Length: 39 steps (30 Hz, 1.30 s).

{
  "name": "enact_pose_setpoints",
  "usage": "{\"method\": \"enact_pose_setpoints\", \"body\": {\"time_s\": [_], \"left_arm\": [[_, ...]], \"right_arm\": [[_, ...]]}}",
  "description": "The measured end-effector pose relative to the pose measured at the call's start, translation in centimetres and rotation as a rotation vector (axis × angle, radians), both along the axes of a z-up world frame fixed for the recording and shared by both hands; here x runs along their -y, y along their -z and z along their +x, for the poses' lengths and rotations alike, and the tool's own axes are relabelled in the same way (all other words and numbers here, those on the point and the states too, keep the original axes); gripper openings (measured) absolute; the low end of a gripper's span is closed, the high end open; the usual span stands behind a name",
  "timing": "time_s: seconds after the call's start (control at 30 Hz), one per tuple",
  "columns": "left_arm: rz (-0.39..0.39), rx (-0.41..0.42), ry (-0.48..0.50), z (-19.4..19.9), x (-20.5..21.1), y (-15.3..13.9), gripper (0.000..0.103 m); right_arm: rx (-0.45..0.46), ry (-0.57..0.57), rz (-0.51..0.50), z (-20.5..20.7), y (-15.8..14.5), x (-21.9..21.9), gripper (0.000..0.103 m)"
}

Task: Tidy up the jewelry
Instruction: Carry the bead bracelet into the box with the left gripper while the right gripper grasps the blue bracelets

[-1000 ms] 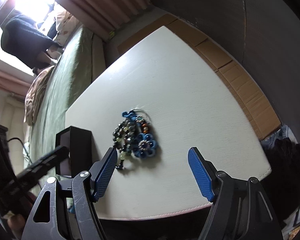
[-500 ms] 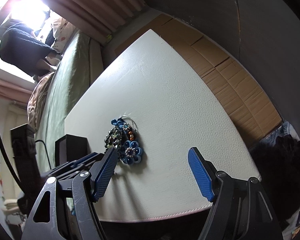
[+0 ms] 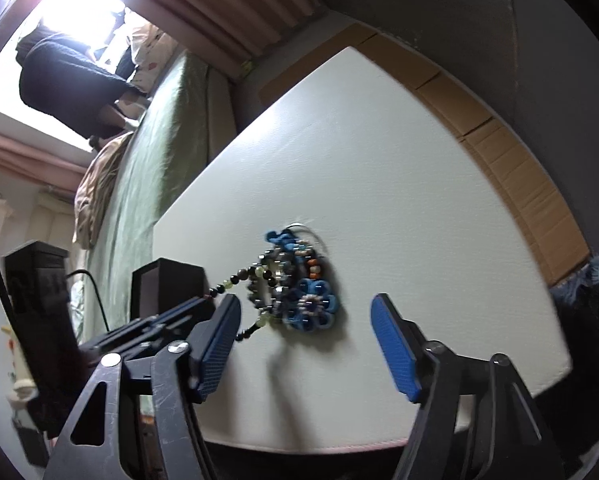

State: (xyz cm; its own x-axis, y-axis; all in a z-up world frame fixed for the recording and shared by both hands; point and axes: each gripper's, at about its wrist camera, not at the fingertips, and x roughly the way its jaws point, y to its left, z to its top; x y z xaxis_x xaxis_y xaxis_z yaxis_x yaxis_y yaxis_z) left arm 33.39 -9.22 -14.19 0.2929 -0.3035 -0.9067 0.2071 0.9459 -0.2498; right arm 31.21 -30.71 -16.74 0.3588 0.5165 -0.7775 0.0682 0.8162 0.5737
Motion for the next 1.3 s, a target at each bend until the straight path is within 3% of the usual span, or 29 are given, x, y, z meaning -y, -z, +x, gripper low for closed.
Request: {"method": "enact_pose_setpoints", "body": {"time_s": [0.1,0.23,0.43,0.5,0.63,0.7,0.73,0.87,0.9,1.1,1.23,1.27,1.3], "left_arm": [[-0.014,0.028,-0.002,-0.3,-0.9,-1.4,0.008],[-0.020,0.066,-0.020,-0.9,-2.9,-3.3,0.008],[-0.044,0.104,-0.043,-1.4,-5.3,-5.2,0.008],[-0.056,0.117,-0.052,-1.3,-5.8,-5.8,0.008],[-0.071,0.142,-0.068,-2.0,-7.5,-7.1,0.008],[-0.074,0.153,-0.075,-2.2,-8.2,-7.5,0.008],[-0.077,0.156,-0.078,-2.3,-8.5,-7.5,0.008],[-0.088,0.157,-0.102,-2.5,-9.8,-7.2,0.008],[-0.091,0.154,-0.109,-2.6,-10.1,-7.1,0.008],[-0.112,0.107,-0.157,-2.3,-11.7,-5.4,0.008],[-0.112,0.053,-0.176,-2.7,-12.3,-4.2,0.009],[-0.107,0.046,-0.172,-2.8,-12.3,-4.0,0.010],[-0.104,0.038,-0.172,-3.1,-12.4,-3.8,0.010]], "right_arm": [[-0.011,-0.006,0.017,0.5,0.4,-1.0,0.049],[-0.016,-0.007,0.018,1.0,0.6,-2.1,0.040],[-0.037,-0.017,-0.037,2.0,1.3,-3.7,0.036],[-0.047,-0.021,-0.052,2.3,1.6,-4.3,0.028],[-0.059,-0.034,-0.123,3.1,1.9,-5.7,0.023],[-0.071,-0.039,-0.152,3.3,2.2,-6.3,0.010],[-0.072,-0.038,-0.157,3.3,2.2,-6.4,0.010],[-0.009,-0.031,-0.153,2.6,0.6,-6.7,0.009],[0.003,-0.036,-0.148,2.5,0.2,-6.6,0.002],[0.058,-0.070,-0.167,1.0,-2.1,-8.1,0.002],[0.001,-0.063,-0.256,1.8,-1.7,-8.3,0.002],[-0.024,-0.053,-0.279,2.3,-1.3,-8.0,0.009],[-0.034,-0.050,-0.284,2.4,-1.2,-7.9,0.025]]}}
